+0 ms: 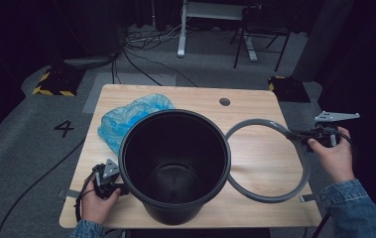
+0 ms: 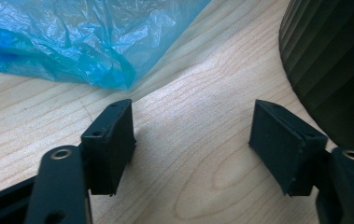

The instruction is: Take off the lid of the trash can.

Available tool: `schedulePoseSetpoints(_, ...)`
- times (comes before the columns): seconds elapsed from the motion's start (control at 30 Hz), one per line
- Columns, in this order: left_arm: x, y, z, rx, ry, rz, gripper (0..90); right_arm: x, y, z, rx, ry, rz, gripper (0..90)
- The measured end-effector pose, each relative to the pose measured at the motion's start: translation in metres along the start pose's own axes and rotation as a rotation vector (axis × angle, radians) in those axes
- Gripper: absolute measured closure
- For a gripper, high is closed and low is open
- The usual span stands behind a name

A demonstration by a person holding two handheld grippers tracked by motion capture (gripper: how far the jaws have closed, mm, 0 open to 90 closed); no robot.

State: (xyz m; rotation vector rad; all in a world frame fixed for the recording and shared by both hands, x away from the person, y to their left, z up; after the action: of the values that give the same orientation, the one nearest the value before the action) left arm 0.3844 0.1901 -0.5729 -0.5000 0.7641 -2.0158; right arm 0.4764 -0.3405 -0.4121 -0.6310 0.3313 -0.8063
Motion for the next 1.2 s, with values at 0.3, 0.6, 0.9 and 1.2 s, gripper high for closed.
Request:
schedulePoseSetpoints(0.3,0.003,-0.004,0.001,0.009,-0.007,-0.007,27.4,0.01,0.035,-0.036,-0.058,0.008,-0.022,79.2)
schedulePoseSetpoints(0.6,0.012,-0.016,0.001,0.015,-0.003,-0.033,23.9,0.024,0.058,-0.072,-0.108,0.025,-0.05,79.1)
schedulePoseSetpoints(0.9,0.023,-0.024,0.002,0.037,0.017,-0.05,22.1,0.036,0.076,-0.097,-0.12,0.021,-0.074,78.6)
schedulePoseSetpoints(1.2,0.027,-0.027,0.001,0.037,0.03,-0.066,22.0,0.04,0.085,-0.101,-0.105,0.019,-0.098,63.0)
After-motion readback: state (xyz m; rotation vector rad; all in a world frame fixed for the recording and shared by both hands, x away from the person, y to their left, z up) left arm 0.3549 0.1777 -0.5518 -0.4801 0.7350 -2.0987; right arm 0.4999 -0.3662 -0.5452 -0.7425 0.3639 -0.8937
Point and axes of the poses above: each handheld gripper's, and its own axes: y roughly forward along the jaws, z roughly out of its top, x roughly to its right, the point moved 10 cm from there along y, roughly forward along the jaws, and after that the axes turned 4 degrees about -y, right-handed, at the moved point
